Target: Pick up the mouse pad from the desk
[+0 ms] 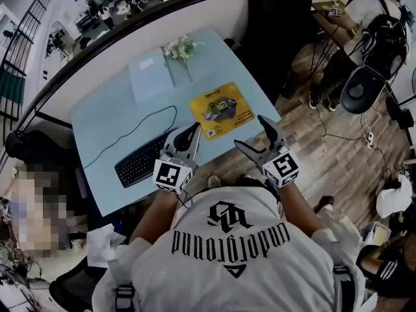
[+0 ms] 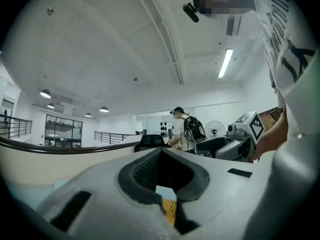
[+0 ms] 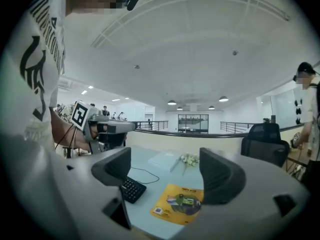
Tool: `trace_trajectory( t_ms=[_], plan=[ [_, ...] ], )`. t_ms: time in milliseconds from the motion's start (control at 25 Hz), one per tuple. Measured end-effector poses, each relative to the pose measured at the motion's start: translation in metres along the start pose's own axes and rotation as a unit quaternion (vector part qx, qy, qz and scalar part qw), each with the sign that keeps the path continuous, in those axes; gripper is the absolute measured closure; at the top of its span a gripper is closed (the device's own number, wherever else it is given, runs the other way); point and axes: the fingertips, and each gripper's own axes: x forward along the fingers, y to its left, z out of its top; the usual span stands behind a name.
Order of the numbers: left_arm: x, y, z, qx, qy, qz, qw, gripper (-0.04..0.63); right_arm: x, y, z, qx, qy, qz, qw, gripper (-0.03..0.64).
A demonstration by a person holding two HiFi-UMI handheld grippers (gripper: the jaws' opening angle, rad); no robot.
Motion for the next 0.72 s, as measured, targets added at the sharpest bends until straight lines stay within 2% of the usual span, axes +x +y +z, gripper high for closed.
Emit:
trace_trajectory(
  t_ms=[280,720],
  plan=[
    [-0.015,0.023,-0.009,-0.009,0.007,0.027,0.9996,0.588,0.025,0.007,-0.008,0.006,0.015,0.022,1.0,0.202],
    [-0.012,0.062,-0.027,-0.015,0.024,0.075,0.9968,0.588,0.075,-0.013,-0.02,0.006,0.028,0.06,0.998,0.204]
  ],
)
